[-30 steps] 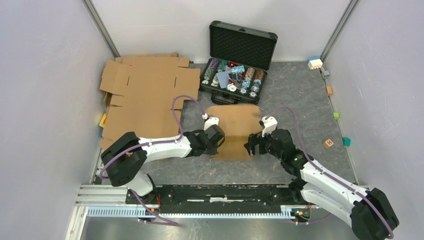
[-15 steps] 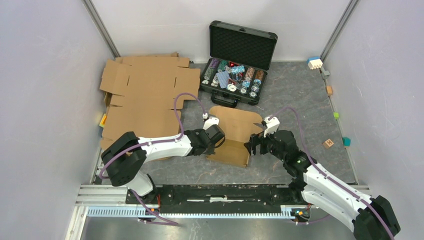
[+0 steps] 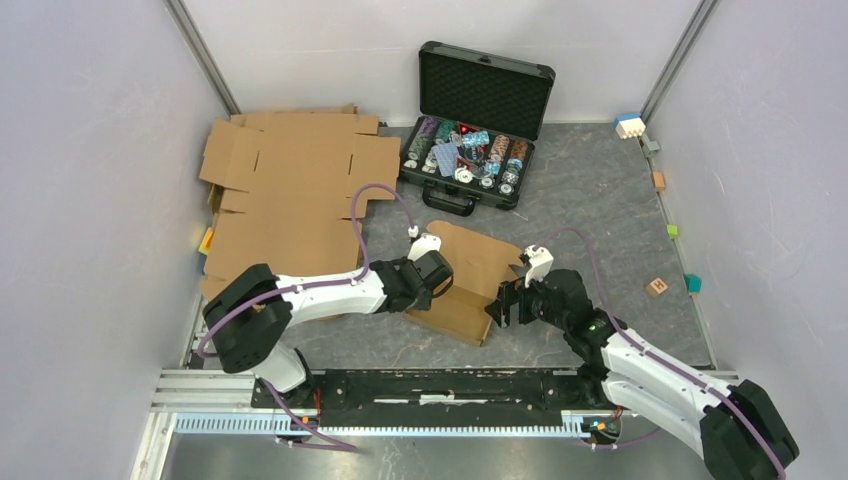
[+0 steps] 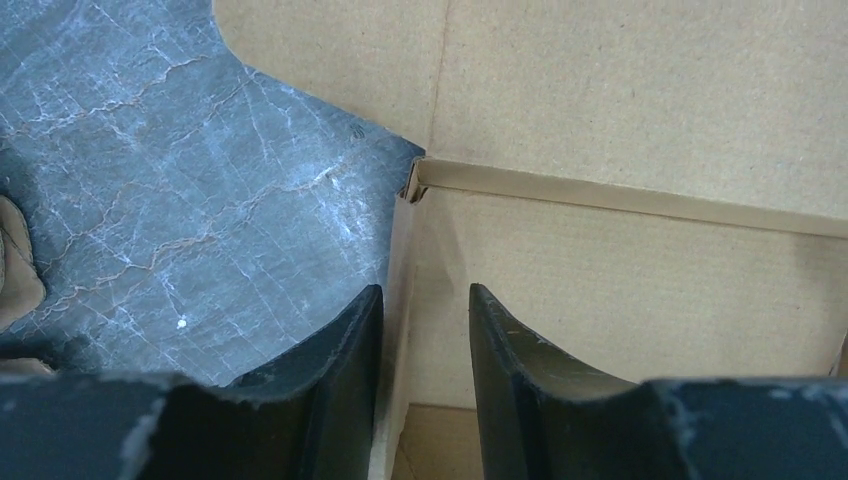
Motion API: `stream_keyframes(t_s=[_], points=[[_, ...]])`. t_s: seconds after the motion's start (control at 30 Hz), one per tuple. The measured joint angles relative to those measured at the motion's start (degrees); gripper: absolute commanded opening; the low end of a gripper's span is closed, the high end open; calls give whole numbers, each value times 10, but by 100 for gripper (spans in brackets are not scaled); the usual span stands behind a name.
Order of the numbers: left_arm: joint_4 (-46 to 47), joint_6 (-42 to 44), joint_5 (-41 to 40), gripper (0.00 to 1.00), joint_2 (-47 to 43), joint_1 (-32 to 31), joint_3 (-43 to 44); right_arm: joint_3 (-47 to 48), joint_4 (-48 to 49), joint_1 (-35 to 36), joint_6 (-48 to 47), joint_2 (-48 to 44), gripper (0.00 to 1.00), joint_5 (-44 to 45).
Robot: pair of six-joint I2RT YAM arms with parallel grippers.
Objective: Fold the paper box
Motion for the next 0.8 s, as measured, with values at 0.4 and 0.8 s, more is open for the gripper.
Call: stream_keyframes(t_s=[0.4,0.8], points=[[-17,15,-28,14,12,-2,15,-7,7,0,7,-2,97,-14],[-22,18,-59,2,37,-9,29,4,-26,-1,-4,-55,98,6]])
